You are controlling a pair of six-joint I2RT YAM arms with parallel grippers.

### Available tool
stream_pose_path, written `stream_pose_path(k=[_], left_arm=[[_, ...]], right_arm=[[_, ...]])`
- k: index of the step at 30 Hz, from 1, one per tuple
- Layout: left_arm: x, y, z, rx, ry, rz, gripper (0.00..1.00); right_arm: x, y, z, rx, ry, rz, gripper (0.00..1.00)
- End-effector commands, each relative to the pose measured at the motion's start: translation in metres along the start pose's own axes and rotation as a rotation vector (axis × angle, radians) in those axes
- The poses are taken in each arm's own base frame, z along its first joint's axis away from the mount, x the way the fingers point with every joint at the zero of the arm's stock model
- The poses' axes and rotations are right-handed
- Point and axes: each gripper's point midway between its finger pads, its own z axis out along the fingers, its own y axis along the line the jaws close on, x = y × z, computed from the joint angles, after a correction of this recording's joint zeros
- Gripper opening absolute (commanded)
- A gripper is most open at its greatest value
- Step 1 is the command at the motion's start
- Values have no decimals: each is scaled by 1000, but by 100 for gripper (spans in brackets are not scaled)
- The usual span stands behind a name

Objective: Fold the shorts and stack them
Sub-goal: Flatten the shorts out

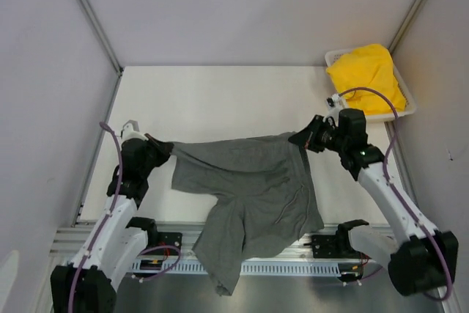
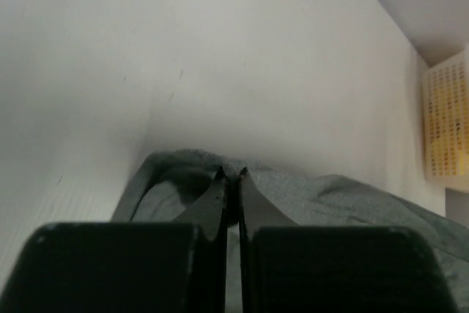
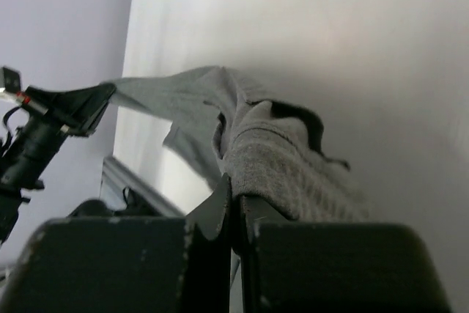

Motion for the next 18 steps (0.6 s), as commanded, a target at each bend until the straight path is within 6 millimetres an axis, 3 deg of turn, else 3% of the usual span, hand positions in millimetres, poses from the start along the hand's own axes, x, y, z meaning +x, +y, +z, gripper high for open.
stream_pose_path(k=[1,2,3,4,5,6,7,8,9,10,11,12,13,14,16,18], left_arm=[[-74,-43,15,130,-281,-58,0],[-80,-45,27,113,-279,-61,0],[-84,-46,33,107,-285,-58,0],[-93,-51,39,119,-312,-58,0],[-93,-50,58,94,-288,-54,0],[-105,-61,66,105,-299,-47,0],[-118,-76,75,133,-308,-42,0],[-119,-79,86,134,-291,-37,0],[-104,-66,113,92,-231,-21,0],[-136,-96,121,145,-272,-9,5],[-122,-83,136,74,-180,-3,49],[-116,-76,148,27,-129,13,72],[-125,-80,162,-31,-75,20,90],[-121,-72,165,-82,-44,23,96],[-127,-79,158,-72,-46,22,98],[-126,-77,146,-62,-66,18,99]], right_arm=[[-78,7,29,-61,-184,-122,0],[-87,5,37,-66,-177,-117,0],[-115,15,41,-87,-226,-143,0],[-125,-3,66,-63,-202,-117,0],[-137,-6,77,-64,-202,-115,0],[-172,11,82,-92,-248,-151,0],[-178,-20,113,-51,-205,-103,0],[-192,-24,126,-56,-207,-96,0],[-203,-25,137,-76,-202,-95,0],[-238,-11,139,-94,-244,-113,44],[-235,-42,169,-48,-197,-73,65],[-239,-50,178,-11,-171,-55,83],[-250,-61,186,70,-154,-58,97],[-255,-65,185,107,-153,-67,98],[-250,-75,181,167,-139,-84,99],[-256,-64,160,172,-193,-112,98]])
